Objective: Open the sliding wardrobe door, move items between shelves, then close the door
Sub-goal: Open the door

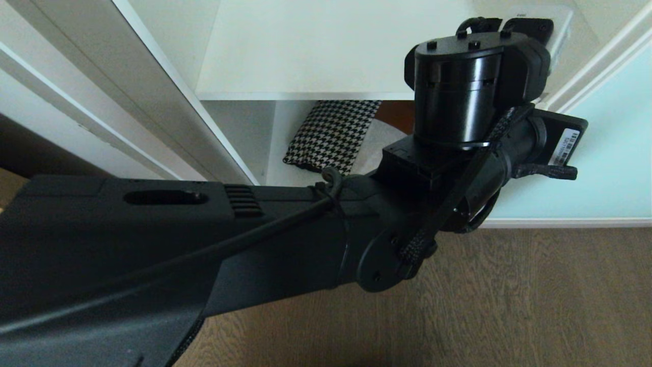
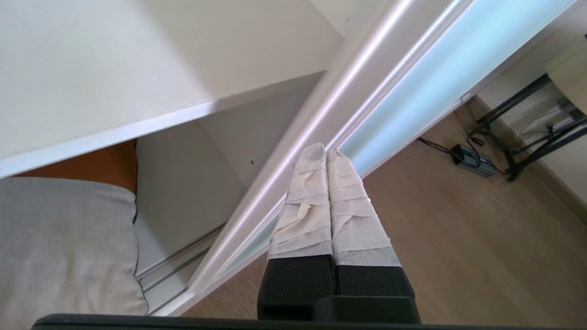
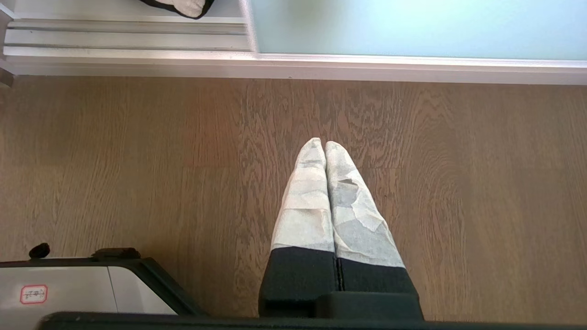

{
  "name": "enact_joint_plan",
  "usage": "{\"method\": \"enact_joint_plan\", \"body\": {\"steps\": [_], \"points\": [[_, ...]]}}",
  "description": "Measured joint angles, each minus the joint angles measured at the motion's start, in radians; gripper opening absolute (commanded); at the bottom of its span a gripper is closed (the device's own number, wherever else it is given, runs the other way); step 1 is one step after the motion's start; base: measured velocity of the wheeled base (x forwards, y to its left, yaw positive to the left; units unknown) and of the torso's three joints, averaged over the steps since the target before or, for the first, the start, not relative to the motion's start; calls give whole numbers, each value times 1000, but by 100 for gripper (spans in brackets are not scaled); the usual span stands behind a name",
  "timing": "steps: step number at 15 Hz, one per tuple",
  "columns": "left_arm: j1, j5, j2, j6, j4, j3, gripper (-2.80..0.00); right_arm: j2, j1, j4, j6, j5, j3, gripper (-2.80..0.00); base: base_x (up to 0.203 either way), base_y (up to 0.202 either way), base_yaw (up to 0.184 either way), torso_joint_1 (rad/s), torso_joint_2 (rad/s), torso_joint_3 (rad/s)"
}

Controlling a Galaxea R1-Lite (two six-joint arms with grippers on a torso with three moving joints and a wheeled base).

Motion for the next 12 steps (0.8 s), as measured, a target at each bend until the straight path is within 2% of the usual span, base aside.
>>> {"method": "enact_joint_plan", "body": {"steps": [3,8,10,12], "points": [[-8,28,9,2,-76,4,-280,0,0,0,0,0,0,-280,0,0,0,0,0,0],[15,87,-104,10,-49,36,-280,0,0,0,0,0,0,-280,0,0,0,0,0,0],[27,109,-213,13,-8,105,-280,0,0,0,0,0,0,-280,0,0,0,0,0,0],[42,152,-331,17,26,255,-280,0,0,0,0,0,0,-280,0,0,0,0,0,0]]}}
